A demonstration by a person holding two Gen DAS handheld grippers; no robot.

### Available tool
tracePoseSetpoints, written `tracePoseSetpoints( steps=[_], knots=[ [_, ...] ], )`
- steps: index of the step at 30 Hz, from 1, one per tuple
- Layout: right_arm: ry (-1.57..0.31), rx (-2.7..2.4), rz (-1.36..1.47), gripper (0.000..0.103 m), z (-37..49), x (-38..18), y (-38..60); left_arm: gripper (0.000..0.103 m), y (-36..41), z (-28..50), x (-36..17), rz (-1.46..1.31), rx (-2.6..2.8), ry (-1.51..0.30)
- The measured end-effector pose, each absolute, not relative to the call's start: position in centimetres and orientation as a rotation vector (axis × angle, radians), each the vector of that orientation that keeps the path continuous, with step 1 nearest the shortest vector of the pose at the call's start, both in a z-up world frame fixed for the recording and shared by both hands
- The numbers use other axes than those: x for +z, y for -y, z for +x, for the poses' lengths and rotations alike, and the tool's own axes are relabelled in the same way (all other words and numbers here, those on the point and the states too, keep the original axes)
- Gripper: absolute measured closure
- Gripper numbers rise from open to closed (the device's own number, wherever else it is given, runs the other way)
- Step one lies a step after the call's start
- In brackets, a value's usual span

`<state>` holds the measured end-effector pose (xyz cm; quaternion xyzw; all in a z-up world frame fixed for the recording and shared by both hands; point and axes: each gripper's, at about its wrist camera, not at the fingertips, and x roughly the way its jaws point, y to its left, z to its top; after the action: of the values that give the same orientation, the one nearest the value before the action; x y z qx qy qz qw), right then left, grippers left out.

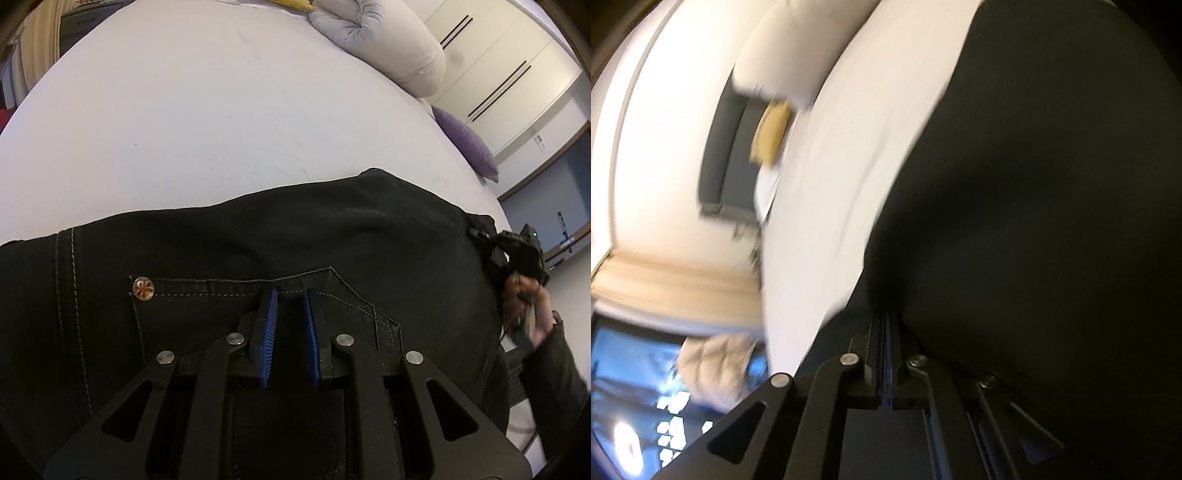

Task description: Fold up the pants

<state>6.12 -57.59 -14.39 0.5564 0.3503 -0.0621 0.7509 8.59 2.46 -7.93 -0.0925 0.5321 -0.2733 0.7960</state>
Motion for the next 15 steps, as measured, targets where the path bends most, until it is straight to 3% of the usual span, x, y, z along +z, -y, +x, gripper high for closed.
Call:
tracePoseSetpoints(
  steps=[4,5,6,8,11,15],
  knots=[
    [-0.695,-0.343,1.206,0.103,4.4,-13.1,63.7,0.088,-2.5,8.4,-8.2,-0.207,-0.593,-1.142],
    [-0.681,-0.391,1.195,0.099,3.8,-12.3,64.8,0.088,-1.0,8.6,-8.3,-0.202,-0.591,-1.141],
    [-0.676,-0.438,1.160,0.092,3.1,-11.0,65.5,0.088,-1.2,8.5,-8.3,-0.195,-0.589,-1.138],
    [-0.644,-0.437,1.092,0.060,1.7,-8.6,65.7,0.088,0.4,8.3,-8.0,-0.188,-0.585,-1.136],
    [-0.595,-0.347,1.070,0.040,-1.6,-6.2,64.3,0.088,2.8,8.0,-7.8,-0.163,-0.570,-1.134],
    [-0.553,-0.349,1.069,0.032,-8.2,-5.9,61.9,0.088,3.6,7.4,-5.4,-0.163,-0.569,-1.133]
  ],
)
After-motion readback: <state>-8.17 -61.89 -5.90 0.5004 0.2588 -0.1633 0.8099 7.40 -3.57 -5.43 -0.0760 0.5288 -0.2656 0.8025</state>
